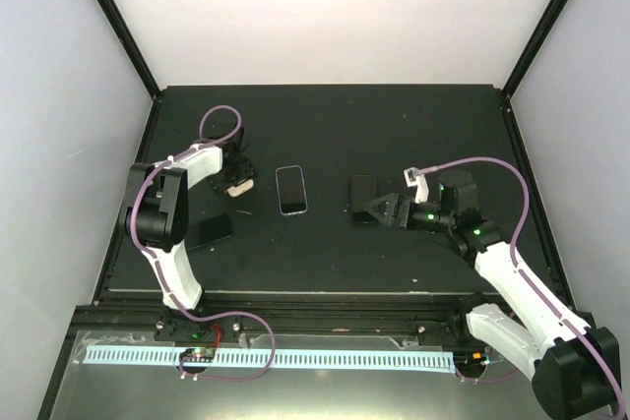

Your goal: Put the phone into the phone case

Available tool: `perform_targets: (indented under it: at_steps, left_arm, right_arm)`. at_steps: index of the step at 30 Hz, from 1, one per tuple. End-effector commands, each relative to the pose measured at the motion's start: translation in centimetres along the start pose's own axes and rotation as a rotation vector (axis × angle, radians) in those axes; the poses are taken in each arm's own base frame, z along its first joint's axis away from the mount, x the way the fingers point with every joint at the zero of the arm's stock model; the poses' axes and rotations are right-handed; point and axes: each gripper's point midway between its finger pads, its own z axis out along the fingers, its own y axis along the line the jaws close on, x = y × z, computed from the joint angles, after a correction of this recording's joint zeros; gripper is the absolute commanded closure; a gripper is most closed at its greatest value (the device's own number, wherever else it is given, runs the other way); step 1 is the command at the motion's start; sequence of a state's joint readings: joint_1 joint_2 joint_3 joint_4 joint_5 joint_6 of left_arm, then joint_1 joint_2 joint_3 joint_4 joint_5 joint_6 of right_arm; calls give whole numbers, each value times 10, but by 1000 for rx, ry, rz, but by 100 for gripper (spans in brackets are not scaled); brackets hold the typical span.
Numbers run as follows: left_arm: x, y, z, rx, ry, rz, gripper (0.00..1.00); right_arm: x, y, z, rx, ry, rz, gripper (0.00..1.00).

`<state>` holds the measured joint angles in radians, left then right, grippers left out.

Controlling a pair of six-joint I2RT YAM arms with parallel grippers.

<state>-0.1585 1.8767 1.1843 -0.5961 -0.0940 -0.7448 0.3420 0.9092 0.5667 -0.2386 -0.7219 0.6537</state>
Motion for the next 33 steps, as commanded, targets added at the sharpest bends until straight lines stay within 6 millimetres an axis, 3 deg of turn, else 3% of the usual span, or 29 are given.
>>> perform_targets:
  at_steps: [1,11,17,26,33]
  left_arm:
    - [41,15,0,-49,129,69,25]
    - [49,3,-29,105,81,83,30]
    - [25,13,-36,-35,30,46,4]
    - [-1,-3,-26,-61,35,-5,1]
    - [-9,4,-10,-72,71,-81,3]
  right_arm:
    - [3,8,-3,-38,-1,-14,0]
    - [13,10,-10,-52,-10,-31,0]
    - [14,9,-10,-53,-17,-19,0]
    - [10,7,-10,-39,-29,-24,0]
    - [12,5,-9,-28,-23,-33,0]
